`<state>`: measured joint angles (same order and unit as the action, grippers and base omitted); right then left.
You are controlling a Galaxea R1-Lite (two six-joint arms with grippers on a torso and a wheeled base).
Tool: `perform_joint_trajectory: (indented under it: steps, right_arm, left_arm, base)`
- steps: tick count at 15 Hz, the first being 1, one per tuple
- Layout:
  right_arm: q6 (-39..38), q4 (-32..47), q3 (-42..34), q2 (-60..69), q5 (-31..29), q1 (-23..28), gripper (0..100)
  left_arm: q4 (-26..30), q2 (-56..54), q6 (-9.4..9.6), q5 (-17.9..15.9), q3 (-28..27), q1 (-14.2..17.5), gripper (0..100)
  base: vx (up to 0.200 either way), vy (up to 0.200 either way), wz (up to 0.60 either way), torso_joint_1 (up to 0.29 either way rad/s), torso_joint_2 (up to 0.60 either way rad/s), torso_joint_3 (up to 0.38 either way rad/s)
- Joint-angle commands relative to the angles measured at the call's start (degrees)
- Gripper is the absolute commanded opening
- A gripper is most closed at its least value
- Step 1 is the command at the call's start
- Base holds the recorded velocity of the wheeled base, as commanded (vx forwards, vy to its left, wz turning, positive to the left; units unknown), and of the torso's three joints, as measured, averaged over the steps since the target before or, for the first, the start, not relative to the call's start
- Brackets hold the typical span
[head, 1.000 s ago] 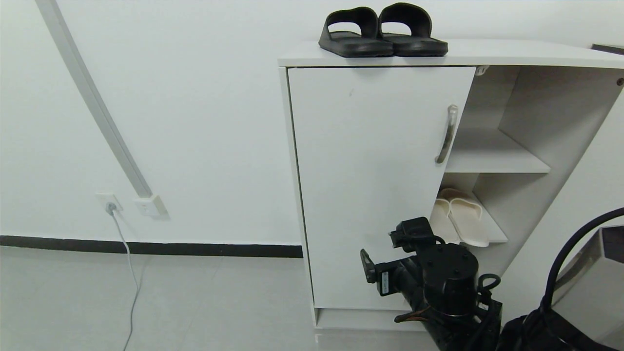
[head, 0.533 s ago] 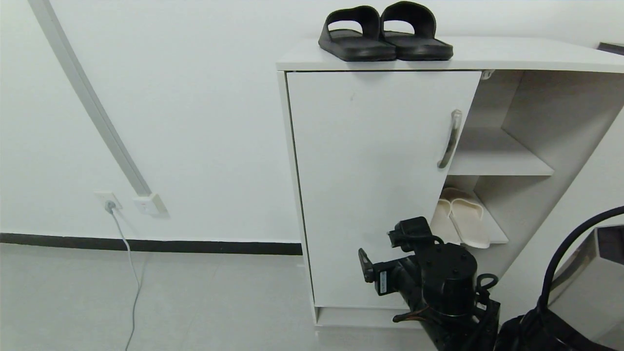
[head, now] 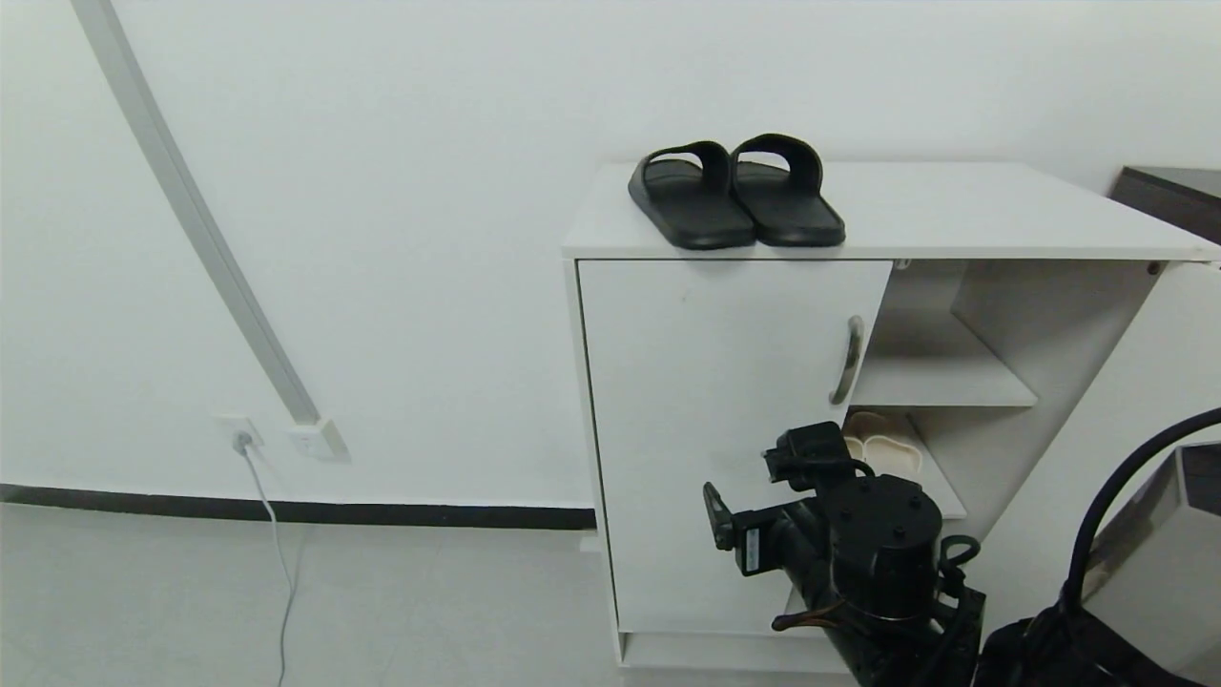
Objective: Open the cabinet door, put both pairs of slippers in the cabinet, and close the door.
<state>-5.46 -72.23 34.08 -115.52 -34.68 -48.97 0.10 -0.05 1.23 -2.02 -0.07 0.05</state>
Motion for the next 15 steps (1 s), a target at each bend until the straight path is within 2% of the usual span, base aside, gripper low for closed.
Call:
perform_joint_trajectory:
  steps: [1, 15]
  right_arm:
    - [0.01, -0.02, 0.02, -0.15, -0.03, 0.01, 100]
    - [0.01, -0.02, 0.02, 0.29, -0.03, 0.19, 100]
  left_arm:
    - [-0.01, 0.05, 0.0, 0.0, -0.01, 0.04, 0]
    - [-0.01, 0.05, 0.0, 0.0, -0.01, 0.04, 0]
  base:
    - [0.0, 0.0, 0.0, 0.134, -0.46, -0.334]
    - [0.0, 0.0, 0.0, 0.183, -0.5, -0.318]
